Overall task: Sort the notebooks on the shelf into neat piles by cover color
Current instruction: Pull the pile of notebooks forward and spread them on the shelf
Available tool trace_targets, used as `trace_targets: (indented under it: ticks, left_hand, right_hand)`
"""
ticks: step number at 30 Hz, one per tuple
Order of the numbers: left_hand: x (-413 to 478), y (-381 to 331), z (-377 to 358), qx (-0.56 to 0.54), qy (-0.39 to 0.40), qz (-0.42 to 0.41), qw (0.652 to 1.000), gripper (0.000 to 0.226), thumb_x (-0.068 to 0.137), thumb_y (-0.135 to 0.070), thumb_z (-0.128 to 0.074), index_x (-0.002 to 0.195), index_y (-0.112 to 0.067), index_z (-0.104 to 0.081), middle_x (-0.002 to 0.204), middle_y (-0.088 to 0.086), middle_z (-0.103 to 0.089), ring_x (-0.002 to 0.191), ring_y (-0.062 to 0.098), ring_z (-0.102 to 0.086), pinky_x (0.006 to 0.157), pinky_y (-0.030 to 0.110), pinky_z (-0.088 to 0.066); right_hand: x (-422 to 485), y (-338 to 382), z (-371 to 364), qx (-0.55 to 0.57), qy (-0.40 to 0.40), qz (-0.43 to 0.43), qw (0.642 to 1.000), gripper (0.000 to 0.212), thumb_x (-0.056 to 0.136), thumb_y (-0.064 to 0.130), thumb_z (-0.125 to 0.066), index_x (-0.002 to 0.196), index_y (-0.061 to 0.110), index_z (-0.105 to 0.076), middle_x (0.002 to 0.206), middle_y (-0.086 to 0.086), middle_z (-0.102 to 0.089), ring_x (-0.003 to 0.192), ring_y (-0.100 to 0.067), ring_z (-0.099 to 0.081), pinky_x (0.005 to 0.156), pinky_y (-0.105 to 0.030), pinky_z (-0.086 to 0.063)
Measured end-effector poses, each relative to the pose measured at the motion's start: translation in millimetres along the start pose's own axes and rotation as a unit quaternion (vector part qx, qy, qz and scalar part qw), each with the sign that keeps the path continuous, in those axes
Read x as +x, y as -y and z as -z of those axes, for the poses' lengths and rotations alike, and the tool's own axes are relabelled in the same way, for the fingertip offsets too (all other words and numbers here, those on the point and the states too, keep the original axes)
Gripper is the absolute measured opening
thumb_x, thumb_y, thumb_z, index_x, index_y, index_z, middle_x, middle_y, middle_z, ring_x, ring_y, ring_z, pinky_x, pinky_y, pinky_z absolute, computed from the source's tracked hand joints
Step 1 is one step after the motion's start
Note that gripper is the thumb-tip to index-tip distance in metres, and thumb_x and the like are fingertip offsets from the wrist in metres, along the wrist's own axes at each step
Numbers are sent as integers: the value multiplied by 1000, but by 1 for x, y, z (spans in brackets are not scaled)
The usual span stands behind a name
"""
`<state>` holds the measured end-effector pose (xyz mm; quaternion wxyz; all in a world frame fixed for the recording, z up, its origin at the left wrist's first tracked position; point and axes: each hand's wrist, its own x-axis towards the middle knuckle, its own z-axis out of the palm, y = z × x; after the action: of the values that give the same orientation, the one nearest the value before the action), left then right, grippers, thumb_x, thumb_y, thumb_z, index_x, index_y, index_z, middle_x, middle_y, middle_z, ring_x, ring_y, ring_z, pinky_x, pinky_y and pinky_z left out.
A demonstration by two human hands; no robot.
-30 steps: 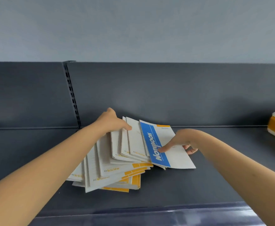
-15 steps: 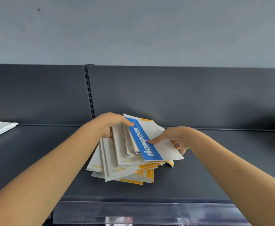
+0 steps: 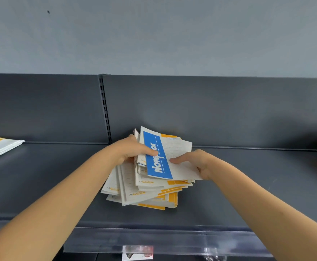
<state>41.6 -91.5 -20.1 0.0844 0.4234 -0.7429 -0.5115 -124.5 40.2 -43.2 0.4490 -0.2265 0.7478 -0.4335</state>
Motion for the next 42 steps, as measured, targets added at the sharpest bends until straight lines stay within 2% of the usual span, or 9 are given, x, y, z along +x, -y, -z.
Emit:
trace_targets:
  ticks: [3, 6, 12, 18, 24, 28, 35, 38, 42]
  left_hand:
    - [-5, 2, -14, -81, -3, -34, 996, 93, 53, -27, -94, 131, -16, -44, 111, 1, -72, 93, 19, -72, 85, 41, -58]
    - [-6, 8, -28, -150, -33, -53, 987, 70, 73, -7, -82, 128, -18, -41, 111, 4, -68, 89, 20, -70, 72, 37, -59]
    - [-11, 8, -28, -243, 39, -78, 966, 74, 76, 22, -63, 133, -21, -44, 113, 13, -67, 96, 31, -69, 68, 43, -59]
    - [-12, -7, -32, -277, 12, -126, 952, 70, 77, 12, -68, 130, -27, -45, 108, 11, -69, 88, 30, -71, 66, 39, -57]
    - [-8, -20, -35, -298, -89, -169, 935, 59, 76, -4, -78, 124, -25, -49, 104, 2, -71, 83, 22, -73, 61, 34, -57]
    - [-11, -33, -21, -290, -68, -114, 948, 38, 80, -12, -77, 113, -18, -59, 97, 6, -75, 79, 25, -74, 61, 36, -58]
    - [-18, -13, 34, -205, 73, 67, 974, 17, 91, -11, -51, 103, -5, -61, 85, 11, -74, 68, 23, -72, 57, 31, -59]
    - [-20, 16, 66, -154, 82, 55, 983, 26, 92, -7, -55, 117, -2, -59, 98, 12, -74, 77, 21, -73, 64, 31, -61]
    - [-28, 51, 126, -118, 86, 35, 989, 35, 89, -13, -65, 122, -3, -60, 110, 14, -72, 87, 22, -73, 66, 31, -60]
  right_hand:
    - [0, -9, 3, -10, -14, 57, 998, 26, 79, 22, -76, 89, 25, -53, 93, 0, -60, 96, -22, -61, 77, -33, -53]
    - [0, -19, 3, -11, -32, 105, 994, 33, 83, 33, -71, 110, 21, -57, 107, 0, -67, 94, -18, -66, 81, -34, -57]
    - [-12, -19, 8, 39, -15, 208, 977, 32, 85, 21, -70, 113, 20, -55, 108, 1, -69, 91, -19, -70, 75, -34, -58]
    - [-18, -7, 8, 47, -43, 292, 954, 35, 89, 25, -65, 120, 24, -51, 111, 3, -69, 91, -19, -71, 79, -48, -58]
    - [-17, 6, 3, 51, -85, 386, 917, 40, 91, 27, -61, 127, 27, -45, 117, 9, -64, 92, -13, -69, 69, -29, -60]
    - [-18, 20, 5, 89, -61, 339, 935, 38, 89, 26, -64, 124, 24, -49, 112, 5, -67, 85, -17, -71, 58, -26, -59]
    - [-30, 42, -6, 128, 91, 75, 985, 19, 89, 5, -57, 105, 14, -55, 98, -15, -68, 79, -31, -69, 52, -34, -57]
    - [-25, 44, -31, 51, 85, 71, 993, 32, 86, 0, -57, 118, 5, -56, 107, -16, -68, 91, -33, -69, 72, -42, -59]
    - [-26, 59, -86, 23, 78, 81, 993, 31, 87, 0, -60, 117, 6, -58, 106, -13, -68, 88, -30, -69, 66, -38, -60]
